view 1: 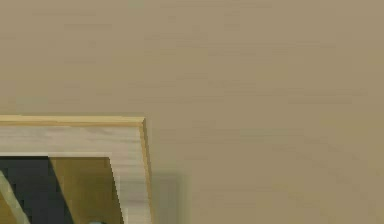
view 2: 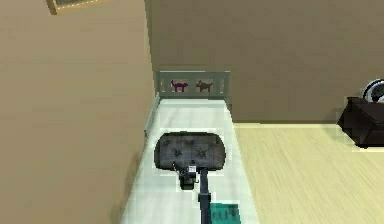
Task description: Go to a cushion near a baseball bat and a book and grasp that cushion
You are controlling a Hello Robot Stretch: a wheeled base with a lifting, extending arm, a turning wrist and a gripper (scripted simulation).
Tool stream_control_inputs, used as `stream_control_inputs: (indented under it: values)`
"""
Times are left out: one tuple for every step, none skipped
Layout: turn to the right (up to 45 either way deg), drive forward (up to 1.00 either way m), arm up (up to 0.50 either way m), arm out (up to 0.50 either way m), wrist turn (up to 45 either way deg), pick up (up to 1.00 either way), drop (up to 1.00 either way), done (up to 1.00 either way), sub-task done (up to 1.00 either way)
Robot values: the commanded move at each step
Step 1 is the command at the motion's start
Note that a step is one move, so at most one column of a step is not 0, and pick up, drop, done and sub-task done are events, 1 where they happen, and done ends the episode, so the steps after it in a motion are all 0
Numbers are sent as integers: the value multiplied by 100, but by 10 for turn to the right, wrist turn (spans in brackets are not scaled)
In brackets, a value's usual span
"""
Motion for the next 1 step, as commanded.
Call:
stream_control_inputs:
  values:
    - [0,0,0,0,0,0,0,100,0]
